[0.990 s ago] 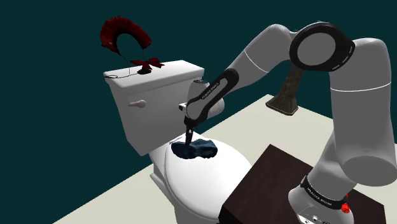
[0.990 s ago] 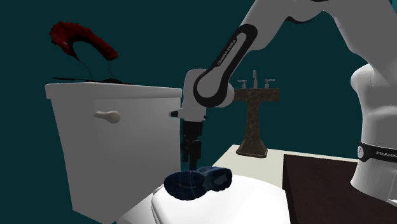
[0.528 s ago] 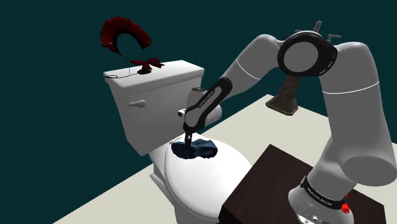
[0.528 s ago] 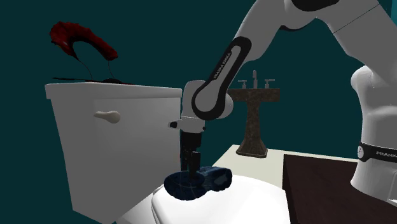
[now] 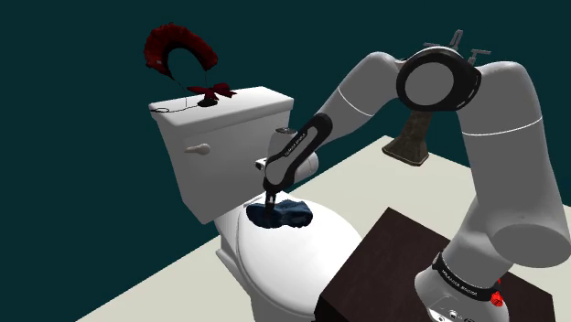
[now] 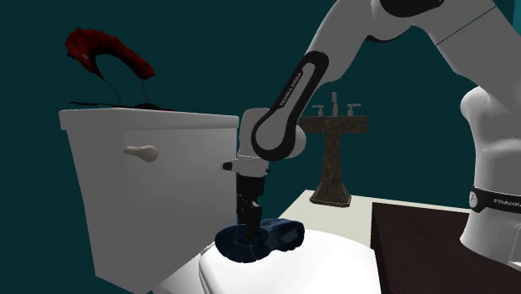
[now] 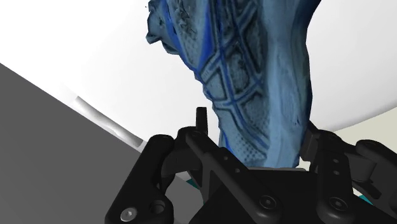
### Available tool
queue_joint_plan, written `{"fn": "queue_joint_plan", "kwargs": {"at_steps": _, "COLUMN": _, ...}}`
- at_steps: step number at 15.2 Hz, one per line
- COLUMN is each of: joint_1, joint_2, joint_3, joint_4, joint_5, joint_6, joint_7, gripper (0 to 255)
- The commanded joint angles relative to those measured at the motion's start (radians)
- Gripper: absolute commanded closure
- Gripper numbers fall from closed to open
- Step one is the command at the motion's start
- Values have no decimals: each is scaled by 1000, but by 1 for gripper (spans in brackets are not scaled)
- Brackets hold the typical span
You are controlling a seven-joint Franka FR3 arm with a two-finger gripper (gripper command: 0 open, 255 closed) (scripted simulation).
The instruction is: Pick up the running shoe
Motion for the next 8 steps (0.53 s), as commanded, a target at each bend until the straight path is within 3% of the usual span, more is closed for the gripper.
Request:
{"fn": "queue_joint_plan", "kwargs": {"at_steps": 1, "joint_1": -1, "joint_2": 2, "joint_3": 0, "joint_4": -1, "joint_5": 0, "joint_6": 0, "joint_7": 0, "gripper": 255}}
{"fn": "queue_joint_plan", "kwargs": {"at_steps": 8, "joint_1": 5, "joint_2": -49, "joint_3": -8, "joint_4": -15, "joint_5": -7, "joint_6": -37, "joint_7": 10, "gripper": 255}}
